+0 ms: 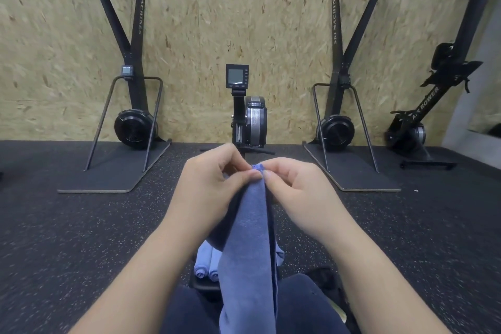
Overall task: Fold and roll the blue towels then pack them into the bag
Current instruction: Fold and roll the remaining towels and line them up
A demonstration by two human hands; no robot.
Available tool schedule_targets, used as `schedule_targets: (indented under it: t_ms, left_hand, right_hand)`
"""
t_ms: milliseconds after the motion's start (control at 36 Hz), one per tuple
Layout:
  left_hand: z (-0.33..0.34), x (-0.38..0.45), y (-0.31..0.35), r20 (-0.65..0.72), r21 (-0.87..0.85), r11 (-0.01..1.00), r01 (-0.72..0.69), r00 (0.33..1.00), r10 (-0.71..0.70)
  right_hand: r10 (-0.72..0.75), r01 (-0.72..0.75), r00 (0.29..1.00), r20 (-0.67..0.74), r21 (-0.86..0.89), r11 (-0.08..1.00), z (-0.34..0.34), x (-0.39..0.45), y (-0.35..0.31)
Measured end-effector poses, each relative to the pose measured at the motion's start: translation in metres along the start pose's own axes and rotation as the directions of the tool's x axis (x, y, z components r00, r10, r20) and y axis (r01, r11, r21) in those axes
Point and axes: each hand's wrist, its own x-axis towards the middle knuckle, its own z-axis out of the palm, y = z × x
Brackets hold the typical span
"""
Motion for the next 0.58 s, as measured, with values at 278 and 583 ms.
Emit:
schedule_targets:
  t_ms: [278,583]
  left_hand:
    - [0.003,0.001,0.008,-0.033,-0.083,0.995,0.058,0.998,-0.061]
    - [-0.014,-0.005,-0.029,0.255,0.324,0.939,-0.113,0.966,0.029]
  right_hand:
    - [-0.015,0.016,1.000,-0.008,0.253,0.967,0.000,0.003,0.001]
    - [-0.035,0.079,0.980,-0.196,0.221,0.972,-0.011,0.014,0.022]
